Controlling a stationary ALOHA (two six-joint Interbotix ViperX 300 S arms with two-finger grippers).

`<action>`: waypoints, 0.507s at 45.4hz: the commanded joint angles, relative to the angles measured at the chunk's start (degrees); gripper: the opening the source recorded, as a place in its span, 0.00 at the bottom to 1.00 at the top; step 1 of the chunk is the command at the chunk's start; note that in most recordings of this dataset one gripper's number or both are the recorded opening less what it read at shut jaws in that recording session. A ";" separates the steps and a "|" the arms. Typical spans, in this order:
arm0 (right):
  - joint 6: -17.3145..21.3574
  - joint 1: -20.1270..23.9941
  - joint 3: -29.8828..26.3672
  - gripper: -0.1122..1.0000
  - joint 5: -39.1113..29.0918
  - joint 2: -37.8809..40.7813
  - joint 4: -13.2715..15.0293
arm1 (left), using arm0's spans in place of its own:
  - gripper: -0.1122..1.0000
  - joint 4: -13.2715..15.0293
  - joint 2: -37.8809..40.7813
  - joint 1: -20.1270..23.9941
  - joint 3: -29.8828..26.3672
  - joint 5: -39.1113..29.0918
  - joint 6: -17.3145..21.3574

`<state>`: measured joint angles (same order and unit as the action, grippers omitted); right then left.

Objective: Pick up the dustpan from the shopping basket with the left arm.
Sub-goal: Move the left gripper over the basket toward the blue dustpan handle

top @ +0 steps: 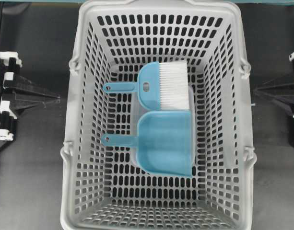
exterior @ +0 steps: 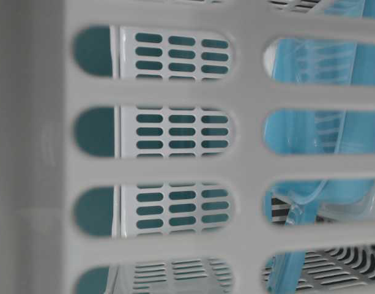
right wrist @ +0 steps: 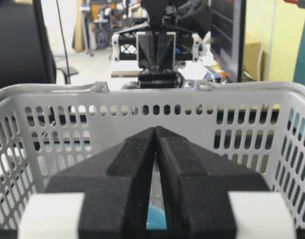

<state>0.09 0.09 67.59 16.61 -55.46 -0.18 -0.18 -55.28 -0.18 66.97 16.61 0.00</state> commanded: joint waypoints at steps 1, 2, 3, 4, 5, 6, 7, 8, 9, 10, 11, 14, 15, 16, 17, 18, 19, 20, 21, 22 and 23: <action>0.26 0.35 -0.53 0.10 0.62 0.18 -0.09 | 0.15 -2.37 -0.18 0.09 -4.66 -3.34 -0.79; 0.26 0.44 -0.44 0.10 0.70 0.09 -0.09 | 0.15 -2.29 -0.18 0.09 -5.54 -4.75 -0.79; 0.18 0.44 -0.44 0.14 0.79 -0.09 -0.09 | 0.13 -2.37 -0.18 0.18 -6.86 -7.03 -0.70; 0.18 0.44 -0.44 0.15 0.79 -0.44 -0.09 | 0.11 -2.37 -0.09 0.18 -7.82 -8.53 -0.70; 0.18 0.44 -0.44 0.12 0.79 -0.53 -0.09 | 0.10 -2.37 -0.09 0.09 -8.88 -10.28 -0.62; 0.18 0.44 -0.44 0.09 0.88 -0.70 -0.09 | 0.10 -2.37 0.09 0.09 -10.02 -11.95 -0.62; 0.18 0.44 -0.44 0.08 0.79 -0.97 -0.09 | 0.10 -2.37 0.18 0.09 -11.07 -13.71 -0.62; 0.18 0.44 -0.44 0.08 0.79 -1.05 -0.09 | 0.10 -2.37 0.26 0.09 -12.13 -15.38 -0.53; 0.18 0.53 -0.44 0.09 0.88 -1.23 -0.09 | 0.10 -2.37 0.35 0.09 -13.18 -17.05 -0.62; 0.18 0.44 -0.44 0.09 0.79 -1.41 -0.09 | 0.10 -2.37 0.44 0.09 -14.41 -18.72 -0.53; 0.18 0.44 -0.44 0.09 0.79 -1.49 -0.09 | 0.10 -2.37 0.70 0.09 -15.56 -20.30 -0.53; 0.26 0.44 -0.53 0.09 0.53 -1.93 -0.09 | 0.10 -2.37 2.20 -0.09 -19.78 -25.58 -0.62; 0.26 0.53 -0.53 0.09 0.53 -2.02 -0.09 | 0.10 -2.37 2.64 -0.18 -20.92 -26.98 -0.53; 0.26 0.53 -0.53 0.09 0.35 -2.20 -0.09 | 0.10 -2.37 3.25 -0.18 -22.24 -28.39 -0.53; 0.26 0.53 -0.53 0.09 0.26 -2.29 -0.09 | 0.10 -2.37 4.13 -0.26 -23.47 -29.79 -0.53; 0.26 0.62 -0.53 0.09 0.00 -2.37 -0.09 | 0.10 -2.29 4.83 -0.35 -24.61 -31.20 -0.53; 0.26 0.62 -0.53 0.09 -0.18 -2.46 -0.09 | 0.10 -2.37 5.63 -0.35 -25.75 -32.61 -0.53; 0.26 0.62 -0.53 0.09 -0.44 -2.46 -0.09 | 0.10 -2.37 6.50 -0.35 -26.98 -34.01 -0.53; 0.35 0.62 -0.53 0.09 -0.79 -2.55 -0.09 | 0.10 -2.29 8.00 -0.35 -28.83 -36.21 -0.53; 0.35 0.62 -0.62 0.09 -1.14 -2.46 -0.09 | 0.10 -2.37 9.05 -0.35 -30.06 -37.79 -0.53; 0.35 0.62 -0.62 0.09 -1.41 -2.46 -0.09 | 0.10 -2.37 10.11 -0.35 -31.38 -39.20 -0.53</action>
<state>0.26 0.62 67.68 15.82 -58.18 -0.18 -2.29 -49.31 -0.26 42.19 -16.70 -0.62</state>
